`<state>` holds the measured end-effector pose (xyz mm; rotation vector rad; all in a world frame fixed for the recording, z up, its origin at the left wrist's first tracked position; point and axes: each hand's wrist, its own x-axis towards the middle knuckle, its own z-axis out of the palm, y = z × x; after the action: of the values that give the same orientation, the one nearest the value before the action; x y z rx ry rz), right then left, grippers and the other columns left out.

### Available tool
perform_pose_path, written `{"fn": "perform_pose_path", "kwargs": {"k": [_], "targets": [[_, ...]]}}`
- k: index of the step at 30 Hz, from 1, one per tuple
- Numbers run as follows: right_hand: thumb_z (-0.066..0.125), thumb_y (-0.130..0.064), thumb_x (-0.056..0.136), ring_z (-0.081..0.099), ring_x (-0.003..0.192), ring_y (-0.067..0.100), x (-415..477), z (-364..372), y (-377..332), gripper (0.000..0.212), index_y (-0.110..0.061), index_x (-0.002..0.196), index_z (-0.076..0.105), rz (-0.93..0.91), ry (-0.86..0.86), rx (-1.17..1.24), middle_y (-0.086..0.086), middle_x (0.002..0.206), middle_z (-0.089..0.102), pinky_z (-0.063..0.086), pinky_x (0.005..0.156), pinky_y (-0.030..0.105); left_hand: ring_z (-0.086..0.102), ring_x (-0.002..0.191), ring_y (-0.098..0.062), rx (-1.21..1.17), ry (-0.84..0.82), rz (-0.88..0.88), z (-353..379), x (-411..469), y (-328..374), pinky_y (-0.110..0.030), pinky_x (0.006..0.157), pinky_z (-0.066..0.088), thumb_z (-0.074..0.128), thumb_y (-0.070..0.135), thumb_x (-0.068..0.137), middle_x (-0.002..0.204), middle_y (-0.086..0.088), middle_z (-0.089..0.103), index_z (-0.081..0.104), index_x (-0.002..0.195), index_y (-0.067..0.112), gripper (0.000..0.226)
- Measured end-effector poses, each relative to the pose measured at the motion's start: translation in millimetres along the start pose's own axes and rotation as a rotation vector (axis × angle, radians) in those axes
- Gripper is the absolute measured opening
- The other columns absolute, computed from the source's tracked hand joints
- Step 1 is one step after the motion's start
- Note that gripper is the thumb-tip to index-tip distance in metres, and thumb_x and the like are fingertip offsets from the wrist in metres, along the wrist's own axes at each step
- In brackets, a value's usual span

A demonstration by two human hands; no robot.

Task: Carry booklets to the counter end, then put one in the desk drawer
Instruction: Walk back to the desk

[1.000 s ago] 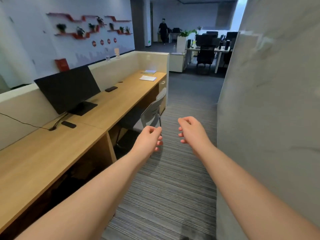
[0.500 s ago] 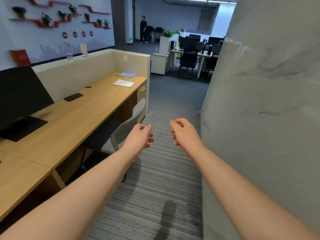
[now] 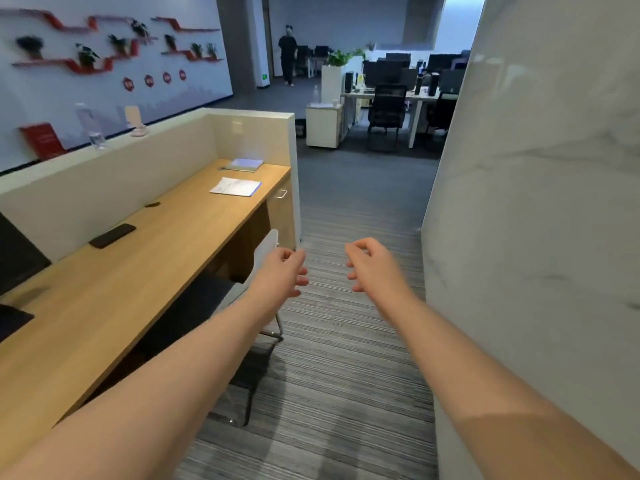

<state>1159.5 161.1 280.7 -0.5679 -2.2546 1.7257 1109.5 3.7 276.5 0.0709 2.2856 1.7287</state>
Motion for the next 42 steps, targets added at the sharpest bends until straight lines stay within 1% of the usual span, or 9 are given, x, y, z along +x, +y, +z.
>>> {"fn": "perform_pose_path", "kwargs": {"k": [5,11,15,19,25,29,35,39,42], "targets": [[0.051,-0.033,0.101,0.058,0.077,0.020,127.6,-4.2,-25.5,0.019,-0.019,0.111,0.059,-0.025,-0.078,0.018,0.001,0.089,0.063,0.053,0.068,0.039,0.067,0.091,-0.022,0.013,0.108,0.017,14.7,104.5,47.9,-0.038,0.083,0.057,0.049,0.035,0.104,0.104,-0.009,0.067,0.053,0.119,0.015,0.025],[0.050,-0.033,0.102,0.058,0.078,0.019,244.3,14.1,-42.9,0.022,-0.019,0.117,0.058,-0.020,-0.157,0.029,0.001,0.097,0.063,0.053,0.068,0.036,0.068,0.088,-0.019,-0.004,0.178,-0.011,18.9,209.1,68.2,-0.039,0.083,0.060,0.049,0.035,0.104,0.108,-0.012,0.067,0.053,0.115,0.018,0.021],[0.052,-0.035,0.102,0.058,0.078,0.019,310.6,40.6,-30.0,0.022,-0.020,0.117,0.059,0.019,-0.233,-0.011,0.000,0.094,0.064,0.053,0.070,0.036,0.070,0.095,-0.022,0.001,0.192,-0.053,22.4,286.1,63.4,-0.042,0.088,0.059,0.049,0.037,0.104,0.107,-0.009,0.067,0.052,0.112,0.021,0.018],[0.052,-0.035,0.102,0.059,0.078,0.018,394.1,72.6,-31.4,0.025,-0.020,0.120,0.059,0.038,-0.214,-0.027,0.001,0.097,0.064,0.053,0.069,0.035,0.071,0.097,-0.023,-0.040,0.183,-0.070,13.2,376.5,55.3,-0.037,0.084,0.059,0.050,0.039,0.103,0.108,-0.008,0.068,0.055,0.120,0.018,0.027],[0.051,-0.039,0.100,0.067,0.095,0.019,526.8,116.9,-73.1,0.029,-0.023,0.122,0.059,-0.007,-0.199,-0.131,0.000,0.115,0.066,0.061,0.087,0.043,0.068,0.085,-0.020,-0.150,0.212,-0.097,-22.8,522.5,79.8,-0.041,0.083,0.057,0.050,0.038,0.102,0.107,-0.010,0.070,0.057,0.108,0.017,0.023],[0.049,-0.037,0.100,0.066,0.100,0.021,594.0,136.0,-95.5,0.026,-0.024,0.121,0.059,-0.045,-0.186,-0.132,-0.001,0.115,0.065,0.059,0.084,0.040,0.067,0.080,-0.019,-0.162,0.234,-0.035,-37.2,595.9,110.6,-0.036,0.075,0.053,0.050,0.034,0.102,0.099,-0.007,0.067,0.055,0.099,0.019,0.017],[0.050,-0.039,0.101,0.066,0.103,0.021,679.0,172.1,-103.4,0.027,-0.024,0.123,0.059,-0.054,-0.256,-0.135,-0.002,0.114,0.066,0.059,0.091,0.043,0.066,0.081,-0.018,-0.176,0.305,-0.056,-54.0,671.2,127.5,-0.029,0.064,0.052,0.050,0.031,0.102,0.098,-0.006,0.067,0.056,0.116,0.013,0.024],[0.052,-0.039,0.100,0.068,0.105,0.024,741.3,200.2,-100.8,0.024,-0.025,0.118,0.060,-0.074,-0.341,-0.123,0.001,0.112,0.067,0.059,0.093,0.046,0.064,0.082,-0.020,-0.180,0.386,-0.086,-58.9,718.6,121.6,-0.031,0.066,0.052,0.048,0.030,0.102,0.099,-0.007,0.064,0.055,0.119,0.008,0.029],[0.053,-0.039,0.098,0.069,0.101,0.029,785.8,219.2,-100.5,0.021,-0.026,0.114,0.060,-0.088,-0.425,-0.132,0.005,0.104,0.069,0.060,0.090,0.049,0.066,0.082,-0.020,-0.146,0.447,-0.106,-60.4,753.0,121.9,-0.037,0.074,0.054,0.048,0.033,0.102,0.100,-0.007,0.065,0.055,0.121,0.008,0.032]]}}
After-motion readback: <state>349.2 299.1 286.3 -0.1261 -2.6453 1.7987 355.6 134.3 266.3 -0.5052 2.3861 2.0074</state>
